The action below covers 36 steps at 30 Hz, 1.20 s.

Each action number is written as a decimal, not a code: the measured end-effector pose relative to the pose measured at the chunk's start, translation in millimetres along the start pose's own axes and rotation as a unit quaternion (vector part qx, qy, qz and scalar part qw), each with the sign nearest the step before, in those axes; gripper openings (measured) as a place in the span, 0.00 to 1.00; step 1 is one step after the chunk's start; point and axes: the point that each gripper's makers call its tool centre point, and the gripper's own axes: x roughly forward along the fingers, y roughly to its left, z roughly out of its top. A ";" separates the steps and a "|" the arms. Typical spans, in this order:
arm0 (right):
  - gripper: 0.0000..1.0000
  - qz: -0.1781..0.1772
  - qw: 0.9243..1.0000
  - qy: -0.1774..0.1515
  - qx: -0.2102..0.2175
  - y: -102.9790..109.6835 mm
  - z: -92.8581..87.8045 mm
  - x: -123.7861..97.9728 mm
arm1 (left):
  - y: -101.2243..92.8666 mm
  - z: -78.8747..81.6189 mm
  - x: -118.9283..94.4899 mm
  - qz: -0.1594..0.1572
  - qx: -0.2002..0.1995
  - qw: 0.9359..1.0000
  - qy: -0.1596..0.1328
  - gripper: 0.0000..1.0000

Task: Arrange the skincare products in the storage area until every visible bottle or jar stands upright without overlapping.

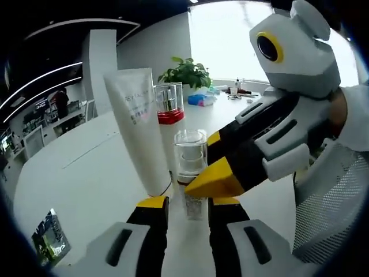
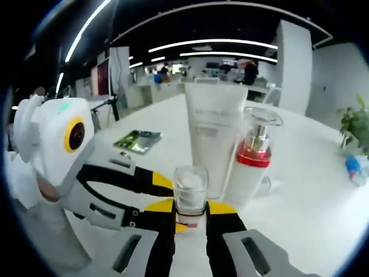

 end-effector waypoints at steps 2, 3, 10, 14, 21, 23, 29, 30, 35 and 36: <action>0.11 -0.005 1.000 0.000 0.001 -2.2 0.1 2.3 | 1.4 -0.9 -0.1 0.003 -0.001 1.000 0.003 0.23; 0.11 -0.009 1.000 0.000 -0.001 -3.1 0.2 3.2 | 2.4 -0.9 0.3 0.004 -0.003 1.000 0.003 0.23; 0.11 -0.030 0.999 -0.013 -0.014 -5.5 3.4 8.4 | 5.1 -3.5 0.8 0.005 0.003 1.000 0.010 0.22; 0.11 -0.052 0.998 -0.019 -0.031 -10.2 7.5 11.0 | 4.7 -2.4 0.9 0.004 0.002 1.000 0.008 0.22; 0.12 -0.051 0.998 -0.023 -0.032 -9.0 8.5 11.9 | 2.6 0.0 1.0 -0.001 0.002 1.000 0.005 0.22; 0.14 -0.053 0.998 -0.024 -0.032 -9.9 7.8 11.3 | 3.3 1.9 0.9 0.000 0.000 1.000 0.002 0.22; 0.19 -0.050 0.998 -0.020 -0.029 -11.1 4.1 9.4 | 2.7 -1.9 0.6 -0.003 0.001 1.000 0.010 0.22; 0.19 -0.050 0.998 -0.020 -0.027 -11.6 3.6 9.1 | 2.2 -1.8 0.5 -0.004 0.001 1.000 0.010 0.22; 0.18 -0.044 0.999 -0.025 -0.006 -14.2 3.3 2.6 | 1.4 -3.7 0.7 -0.005 0.003 1.000 0.012 0.22; 0.18 -0.043 0.999 -0.027 -0.002 -15.0 5.2 -1.6 | 1.8 -4.8 0.5 -0.004 0.003 1.000 0.013 0.21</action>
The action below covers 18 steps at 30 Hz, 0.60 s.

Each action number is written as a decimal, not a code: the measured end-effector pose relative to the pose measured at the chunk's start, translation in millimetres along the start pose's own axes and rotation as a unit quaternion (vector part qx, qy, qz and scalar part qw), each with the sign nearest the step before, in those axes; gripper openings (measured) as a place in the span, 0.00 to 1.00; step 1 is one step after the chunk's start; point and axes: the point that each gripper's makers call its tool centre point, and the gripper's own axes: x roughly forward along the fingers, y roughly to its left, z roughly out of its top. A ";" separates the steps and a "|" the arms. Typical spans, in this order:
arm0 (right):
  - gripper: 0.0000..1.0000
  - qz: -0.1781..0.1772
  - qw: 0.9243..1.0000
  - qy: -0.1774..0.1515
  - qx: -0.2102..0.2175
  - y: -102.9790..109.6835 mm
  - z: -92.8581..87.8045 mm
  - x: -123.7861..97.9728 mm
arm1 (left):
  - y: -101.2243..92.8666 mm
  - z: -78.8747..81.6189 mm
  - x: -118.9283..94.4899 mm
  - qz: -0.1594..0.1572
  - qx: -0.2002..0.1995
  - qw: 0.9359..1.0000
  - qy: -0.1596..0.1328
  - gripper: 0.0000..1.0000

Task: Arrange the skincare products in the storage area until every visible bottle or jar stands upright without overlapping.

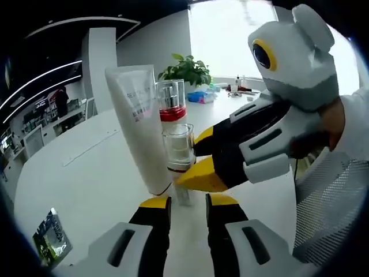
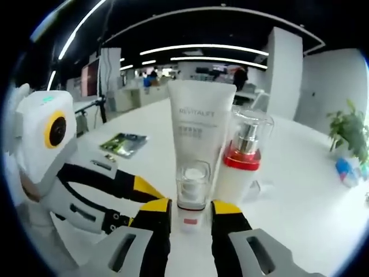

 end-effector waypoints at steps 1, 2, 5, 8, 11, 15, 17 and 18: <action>0.17 0.001 1.000 -0.001 0.001 -0.5 0.4 -1.5 | 0.1 -1.0 -0.1 0.000 0.001 1.000 0.002 0.21; 0.17 0.004 1.000 -0.001 0.008 -3.3 -0.2 -6.9 | 0.6 -1.9 -0.5 0.000 0.001 1.000 0.003 0.21; 0.16 0.008 1.000 0.000 0.018 -6.5 -2.7 -13.7 | 1.9 -3.2 -0.7 0.003 -0.002 1.000 0.005 0.21; 0.15 0.022 1.000 0.018 0.008 -10.0 -12.1 -21.9 | 1.6 -4.2 0.0 0.003 -0.004 1.000 0.005 0.20; 0.12 0.035 0.999 0.036 -0.015 -13.7 -23.0 -21.1 | 2.6 -6.2 2.0 0.009 -0.012 1.000 0.007 0.19; 0.11 0.059 0.997 0.050 -0.033 -12.1 -29.8 -13.6 | -1.3 -10.5 5.8 0.009 -0.012 1.000 0.015 0.19; 0.08 0.072 0.995 0.050 -0.050 -11.0 -28.1 -9.3 | -0.6 -12.0 9.0 0.010 -0.011 1.000 0.017 0.18; 0.06 0.077 0.994 0.053 -0.054 -9.5 -28.5 -8.1 | 0.2 -11.9 9.5 0.012 -0.012 1.000 0.017 0.17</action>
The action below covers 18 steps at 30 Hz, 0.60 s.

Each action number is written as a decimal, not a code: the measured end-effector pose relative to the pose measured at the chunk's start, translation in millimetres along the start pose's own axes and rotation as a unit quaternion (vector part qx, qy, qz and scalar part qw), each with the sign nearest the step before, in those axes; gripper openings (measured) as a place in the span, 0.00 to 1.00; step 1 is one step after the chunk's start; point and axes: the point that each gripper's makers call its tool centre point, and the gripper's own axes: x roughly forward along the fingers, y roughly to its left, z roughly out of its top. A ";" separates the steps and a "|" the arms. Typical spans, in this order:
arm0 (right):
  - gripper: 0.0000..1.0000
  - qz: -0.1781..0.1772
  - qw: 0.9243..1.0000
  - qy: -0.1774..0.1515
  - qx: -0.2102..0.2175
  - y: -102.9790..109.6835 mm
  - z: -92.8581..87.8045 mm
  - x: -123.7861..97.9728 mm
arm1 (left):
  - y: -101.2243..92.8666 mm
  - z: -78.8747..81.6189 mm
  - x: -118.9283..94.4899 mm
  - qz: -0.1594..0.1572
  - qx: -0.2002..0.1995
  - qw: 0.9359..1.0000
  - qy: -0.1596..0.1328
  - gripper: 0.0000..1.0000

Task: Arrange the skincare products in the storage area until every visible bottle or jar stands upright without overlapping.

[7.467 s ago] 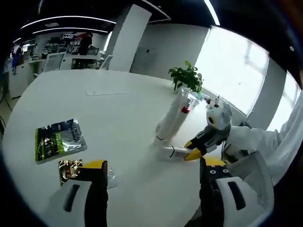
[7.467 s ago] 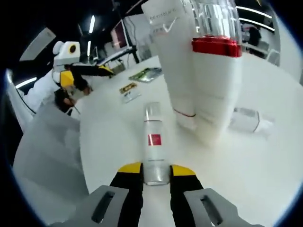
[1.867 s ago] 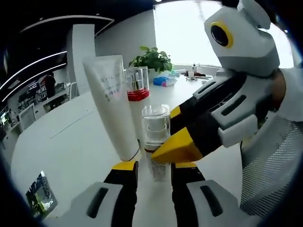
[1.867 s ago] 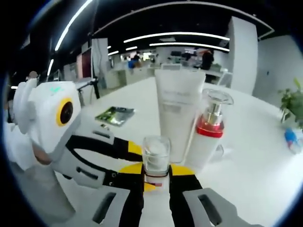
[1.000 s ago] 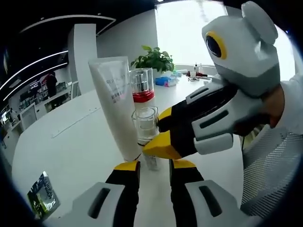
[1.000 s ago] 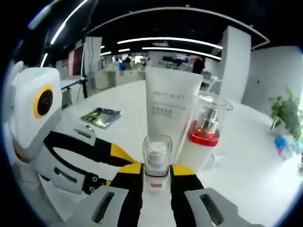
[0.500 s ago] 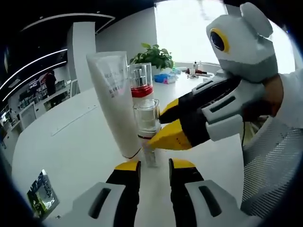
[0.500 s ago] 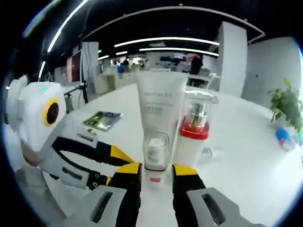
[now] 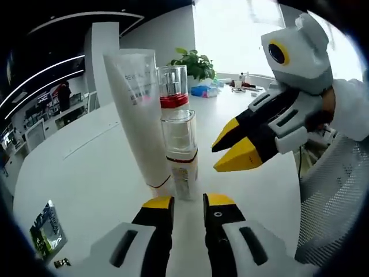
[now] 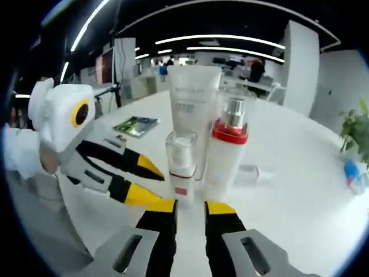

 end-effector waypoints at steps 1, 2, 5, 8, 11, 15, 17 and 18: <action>0.06 0.003 1.000 0.008 -0.011 0.1 -1.7 3.2 | 1.7 0.3 1.8 0.003 -0.003 1.000 -0.001 0.17; 0.07 0.004 1.000 0.013 -0.025 -0.9 -4.9 9.7 | 2.9 0.6 3.0 0.004 -0.005 1.000 -0.002 0.15; 0.07 0.011 0.999 0.022 -0.034 -1.0 -6.9 17.8 | 5.9 1.7 4.7 0.011 -0.010 1.000 -0.002 0.12; 0.04 0.021 0.998 0.033 -0.044 0.7 -9.8 24.7 | 7.5 -0.9 6.1 0.015 -0.012 1.000 0.005 0.11; 0.05 0.027 0.996 0.054 -0.069 3.2 -17.5 32.3 | 7.8 -5.0 8.5 0.018 -0.016 1.000 0.013 0.11; 0.05 0.038 0.995 0.056 -0.073 5.9 -18.2 33.2 | 2.4 -5.7 13.3 0.015 -0.022 1.000 0.016 0.11; 0.04 0.037 0.995 0.057 -0.075 3.8 -19.6 34.3 | 1.6 -7.0 16.5 0.015 -0.023 0.999 0.017 0.11; 0.03 0.037 0.995 0.058 -0.076 2.3 -20.9 35.4 | 1.0 -7.6 17.4 0.014 -0.023 0.999 0.018 0.11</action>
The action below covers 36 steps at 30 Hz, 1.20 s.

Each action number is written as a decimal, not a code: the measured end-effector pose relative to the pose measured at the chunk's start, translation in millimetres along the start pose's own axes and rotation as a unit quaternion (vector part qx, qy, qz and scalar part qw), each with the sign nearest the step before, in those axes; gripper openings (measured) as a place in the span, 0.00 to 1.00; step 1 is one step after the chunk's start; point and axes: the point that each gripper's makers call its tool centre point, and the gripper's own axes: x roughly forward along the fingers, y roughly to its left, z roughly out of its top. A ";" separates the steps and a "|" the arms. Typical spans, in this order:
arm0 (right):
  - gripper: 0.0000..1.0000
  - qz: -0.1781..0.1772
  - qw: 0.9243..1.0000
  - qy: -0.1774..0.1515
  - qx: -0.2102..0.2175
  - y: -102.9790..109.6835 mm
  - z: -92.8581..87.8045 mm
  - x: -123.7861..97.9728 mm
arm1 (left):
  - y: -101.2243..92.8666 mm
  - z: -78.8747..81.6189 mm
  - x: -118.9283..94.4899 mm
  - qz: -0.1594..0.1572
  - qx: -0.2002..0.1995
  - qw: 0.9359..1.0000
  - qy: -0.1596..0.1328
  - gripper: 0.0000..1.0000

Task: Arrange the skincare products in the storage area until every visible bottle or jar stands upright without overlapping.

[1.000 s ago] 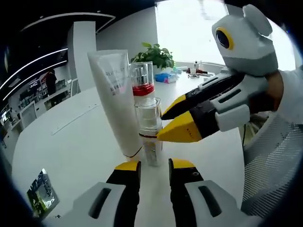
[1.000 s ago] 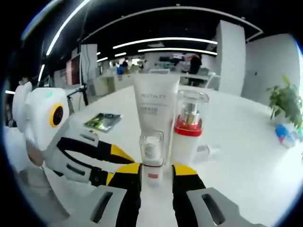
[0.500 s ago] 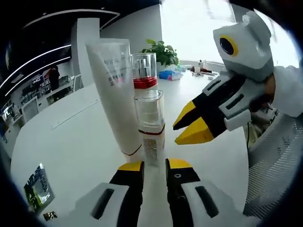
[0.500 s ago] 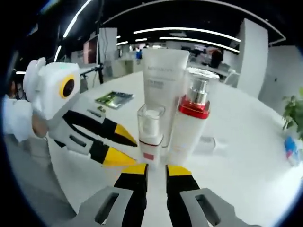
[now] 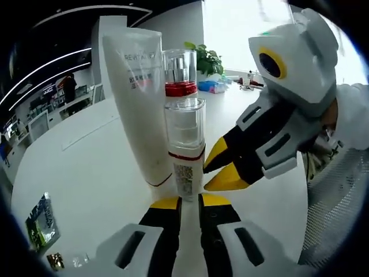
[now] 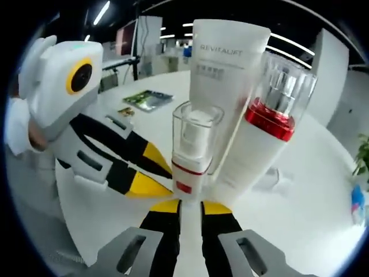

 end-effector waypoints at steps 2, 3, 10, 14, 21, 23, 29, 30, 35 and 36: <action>0.03 0.000 1.000 0.002 -0.001 -0.2 -0.7 -0.7 | -1.4 -0.9 1.8 -0.002 -0.015 1.000 0.004 0.11; 0.02 0.000 1.000 0.002 -0.003 -0.4 -0.7 -0.8 | -2.1 0.6 2.1 -0.002 -0.015 1.000 0.002 0.12; 0.01 0.001 1.000 -0.001 -0.011 2.1 2.5 0.8 | -0.8 0.9 5.8 -0.002 -0.016 1.000 0.003 0.11; 0.00 0.000 1.000 -0.002 -0.010 2.2 3.3 0.7 | 1.4 0.4 6.3 0.001 -0.023 1.000 0.003 0.11; 0.00 -0.002 1.000 -0.001 -0.009 2.0 2.9 1.5 | 1.8 2.1 5.7 0.003 -0.022 1.000 0.001 0.11; 0.00 -0.004 1.000 -0.002 -0.009 1.0 3.3 1.4 | 1.8 2.1 5.8 0.003 -0.023 1.000 0.001 0.11; 0.00 -0.011 1.000 -0.009 -0.005 -2.0 5.4 0.0 | 1.2 3.4 6.7 0.002 -0.024 1.000 -0.001 0.11; 0.00 -0.010 1.000 -0.007 -0.005 -2.2 4.8 -0.1 | 1.1 3.1 6.6 0.002 -0.023 1.000 0.000 0.11; 0.01 -0.006 1.000 -0.007 -0.006 -0.6 5.3 -0.2 | 3.3 -0.5 2.5 0.007 -0.020 1.000 0.007 0.13; 0.00 -0.006 1.000 -0.007 -0.006 -0.5 5.5 -0.1 | 4.0 -0.2 1.8 0.009 -0.020 1.000 0.007 0.13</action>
